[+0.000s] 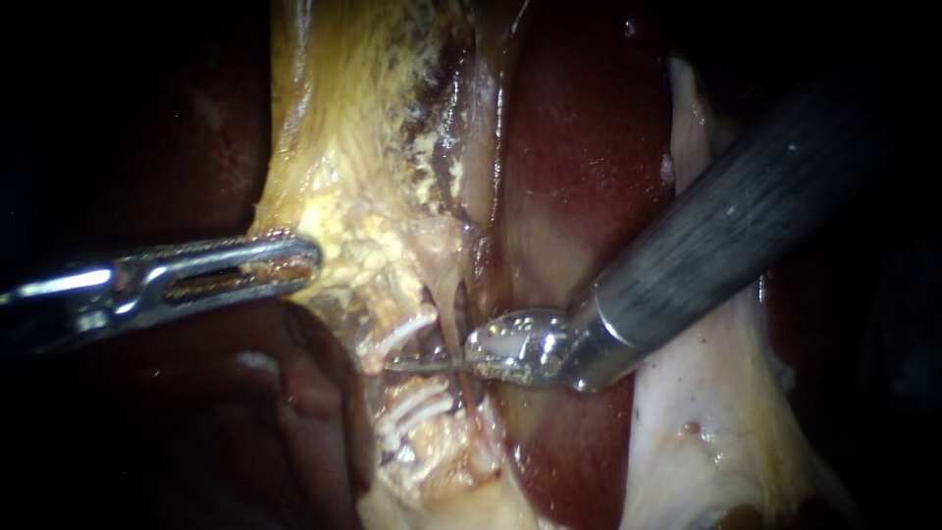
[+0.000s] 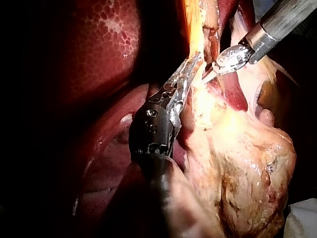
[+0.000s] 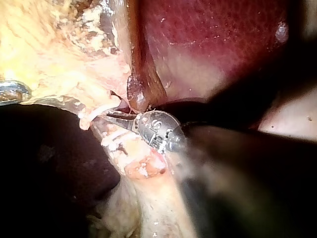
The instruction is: Go back from the cut left tube
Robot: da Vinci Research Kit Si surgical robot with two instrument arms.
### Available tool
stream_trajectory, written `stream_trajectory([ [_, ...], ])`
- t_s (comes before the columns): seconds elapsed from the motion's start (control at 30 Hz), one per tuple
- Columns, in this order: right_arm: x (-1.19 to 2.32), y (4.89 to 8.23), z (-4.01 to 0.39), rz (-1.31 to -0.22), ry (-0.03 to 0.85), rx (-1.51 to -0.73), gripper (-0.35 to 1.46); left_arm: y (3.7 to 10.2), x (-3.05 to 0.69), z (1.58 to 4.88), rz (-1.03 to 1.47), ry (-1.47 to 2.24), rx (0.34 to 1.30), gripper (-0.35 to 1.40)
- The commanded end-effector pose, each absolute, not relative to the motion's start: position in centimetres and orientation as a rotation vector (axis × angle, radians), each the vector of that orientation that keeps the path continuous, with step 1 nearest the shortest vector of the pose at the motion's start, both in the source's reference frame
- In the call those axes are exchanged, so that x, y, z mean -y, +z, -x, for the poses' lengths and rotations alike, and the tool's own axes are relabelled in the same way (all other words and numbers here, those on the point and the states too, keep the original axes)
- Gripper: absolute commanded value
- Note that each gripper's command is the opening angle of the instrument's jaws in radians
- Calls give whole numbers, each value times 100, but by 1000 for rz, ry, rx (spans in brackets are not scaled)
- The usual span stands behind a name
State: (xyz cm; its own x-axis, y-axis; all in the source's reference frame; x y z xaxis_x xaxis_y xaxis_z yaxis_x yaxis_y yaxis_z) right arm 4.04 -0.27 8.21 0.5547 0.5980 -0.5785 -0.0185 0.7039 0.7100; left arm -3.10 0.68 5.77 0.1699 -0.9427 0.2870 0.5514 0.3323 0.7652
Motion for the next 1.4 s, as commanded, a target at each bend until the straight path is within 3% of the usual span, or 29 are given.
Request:
stream_trajectory([
  [0.03, 27, 821, -404, -713, 402, -928, -33, 578, -68, 310, -565, -1145, 846, -35],
  [0.17, 27, 821, -404, -714, 403, -934, 37, 578, -68, 309, -565, -1145, 846, -35],
  [0.3, 26, 821, -406, -711, 405, -934, 78, 578, -68, 309, -565, -1145, 846, -35],
  [0.8, 27, 812, -402, -717, 401, -935, 106, 579, -68, 308, -566, -1143, 846, -35],
  [0.97, 33, 799, -386, -662, 276, -1005, 131, 585, -71, 303, -565, -1142, 846, -35],
  [1.2, 30, 790, -360, -577, 129, -1058, 140, 593, -75, 297, -558, -1143, 846, -35],
  [1.4, 9, 776, -334, -473, 71, -1072, 143, 593, -75, 296, -558, -1143, 846, -35],
])
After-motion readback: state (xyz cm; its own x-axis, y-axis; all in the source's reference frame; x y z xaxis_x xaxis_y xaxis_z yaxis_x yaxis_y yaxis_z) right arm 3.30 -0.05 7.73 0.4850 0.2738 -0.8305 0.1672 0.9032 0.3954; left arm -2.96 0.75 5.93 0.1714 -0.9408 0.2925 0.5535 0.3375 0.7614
